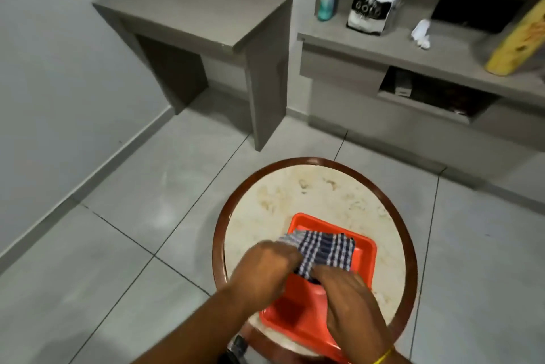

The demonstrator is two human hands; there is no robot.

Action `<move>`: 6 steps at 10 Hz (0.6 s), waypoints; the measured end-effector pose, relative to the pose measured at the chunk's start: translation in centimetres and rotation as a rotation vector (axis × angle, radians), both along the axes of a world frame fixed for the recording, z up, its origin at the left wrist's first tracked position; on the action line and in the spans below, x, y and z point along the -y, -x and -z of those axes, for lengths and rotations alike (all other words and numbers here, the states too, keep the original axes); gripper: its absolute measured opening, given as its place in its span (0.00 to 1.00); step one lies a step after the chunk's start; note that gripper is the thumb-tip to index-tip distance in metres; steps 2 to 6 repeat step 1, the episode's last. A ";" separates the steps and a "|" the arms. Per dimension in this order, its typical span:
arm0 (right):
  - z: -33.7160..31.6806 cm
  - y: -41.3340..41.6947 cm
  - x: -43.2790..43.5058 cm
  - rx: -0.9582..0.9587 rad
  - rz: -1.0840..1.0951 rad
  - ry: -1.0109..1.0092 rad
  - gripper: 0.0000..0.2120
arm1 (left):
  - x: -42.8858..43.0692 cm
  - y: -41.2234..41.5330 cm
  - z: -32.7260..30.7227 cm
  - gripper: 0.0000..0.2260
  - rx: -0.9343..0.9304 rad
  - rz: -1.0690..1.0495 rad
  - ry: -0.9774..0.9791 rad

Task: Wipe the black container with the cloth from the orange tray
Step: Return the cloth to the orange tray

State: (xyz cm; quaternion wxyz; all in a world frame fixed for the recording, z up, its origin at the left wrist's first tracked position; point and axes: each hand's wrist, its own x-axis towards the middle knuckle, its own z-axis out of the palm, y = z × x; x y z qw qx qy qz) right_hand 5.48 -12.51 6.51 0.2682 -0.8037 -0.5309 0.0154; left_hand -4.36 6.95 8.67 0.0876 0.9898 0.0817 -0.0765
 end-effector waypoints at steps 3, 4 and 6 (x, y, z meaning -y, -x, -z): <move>-1.7 2.2 2.3 0.017 -0.059 0.301 0.22 | 4.1 1.8 2.3 0.23 -0.278 -0.093 0.228; -1.7 2.2 2.3 0.017 -0.059 0.301 0.22 | 4.1 1.8 2.3 0.23 -0.278 -0.093 0.228; -1.7 2.2 2.3 0.017 -0.059 0.301 0.22 | 4.1 1.8 2.3 0.23 -0.278 -0.093 0.228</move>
